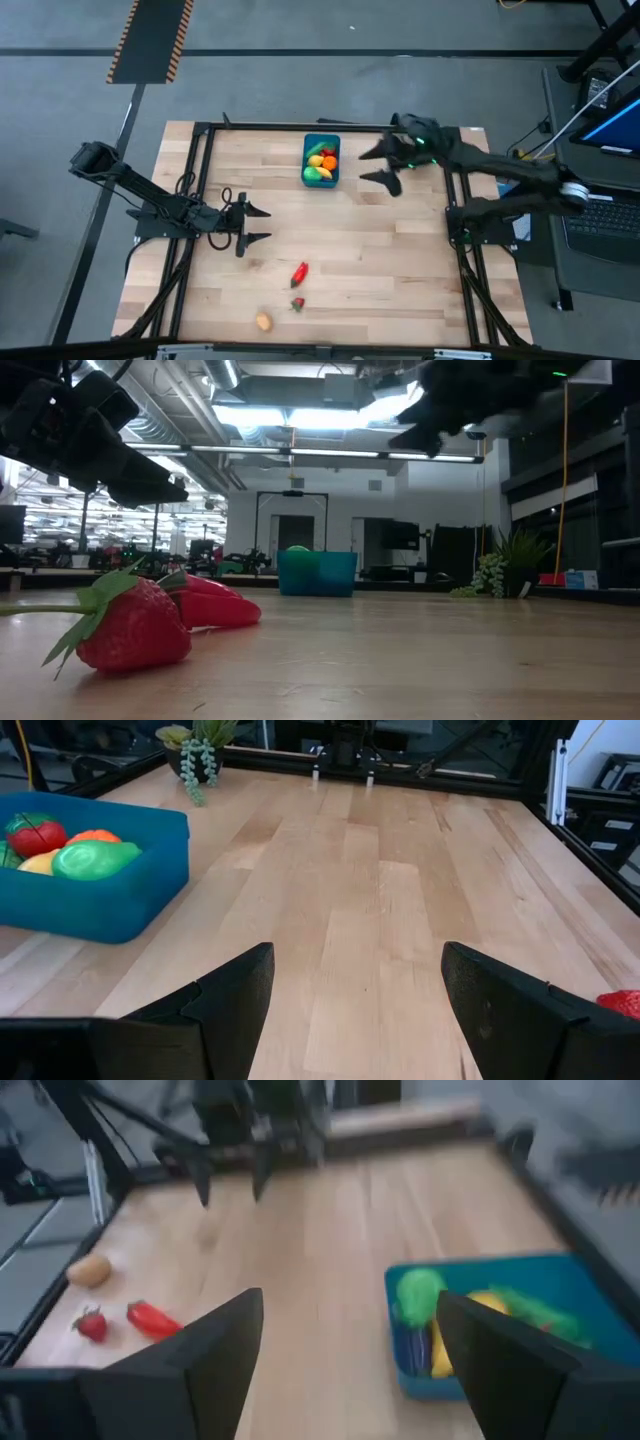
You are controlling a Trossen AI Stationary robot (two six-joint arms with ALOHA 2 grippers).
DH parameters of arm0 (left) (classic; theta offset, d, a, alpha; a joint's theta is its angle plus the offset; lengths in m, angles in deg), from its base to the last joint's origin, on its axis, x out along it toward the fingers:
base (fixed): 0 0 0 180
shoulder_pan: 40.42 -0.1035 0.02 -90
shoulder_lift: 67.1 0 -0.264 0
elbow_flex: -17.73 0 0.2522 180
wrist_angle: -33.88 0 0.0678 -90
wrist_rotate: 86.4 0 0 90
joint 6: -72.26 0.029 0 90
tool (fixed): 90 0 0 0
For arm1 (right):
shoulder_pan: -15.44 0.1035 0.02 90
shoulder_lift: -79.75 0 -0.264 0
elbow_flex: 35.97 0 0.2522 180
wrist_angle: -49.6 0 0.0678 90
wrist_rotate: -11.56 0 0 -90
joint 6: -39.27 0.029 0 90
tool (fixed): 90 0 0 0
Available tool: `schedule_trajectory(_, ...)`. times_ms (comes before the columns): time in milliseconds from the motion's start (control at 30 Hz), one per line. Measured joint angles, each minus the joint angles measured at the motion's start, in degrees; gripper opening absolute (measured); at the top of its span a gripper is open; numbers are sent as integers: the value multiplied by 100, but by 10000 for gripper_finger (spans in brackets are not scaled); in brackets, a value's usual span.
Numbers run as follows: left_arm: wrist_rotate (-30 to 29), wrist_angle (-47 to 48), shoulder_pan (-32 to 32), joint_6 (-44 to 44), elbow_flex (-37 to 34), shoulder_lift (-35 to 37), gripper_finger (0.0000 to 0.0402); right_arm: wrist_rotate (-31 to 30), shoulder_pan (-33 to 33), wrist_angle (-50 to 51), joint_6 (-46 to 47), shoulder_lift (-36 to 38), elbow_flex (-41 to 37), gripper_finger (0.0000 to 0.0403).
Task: Pick and placing Produce into tupperware
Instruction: Put the chili pepper into the blue bin
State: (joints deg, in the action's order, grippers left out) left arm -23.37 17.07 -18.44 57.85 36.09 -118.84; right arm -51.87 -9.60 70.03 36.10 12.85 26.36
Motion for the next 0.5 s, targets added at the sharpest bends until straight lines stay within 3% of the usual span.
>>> schedule_trajectory(233,0,-221,0,0,-2,1,280,2,290,-2866,477,1766,-2475,299)
schedule_trajectory(500,-2,-288,0,0,-2,2,280,-15,357,-4939,915,2276,-4415,299)
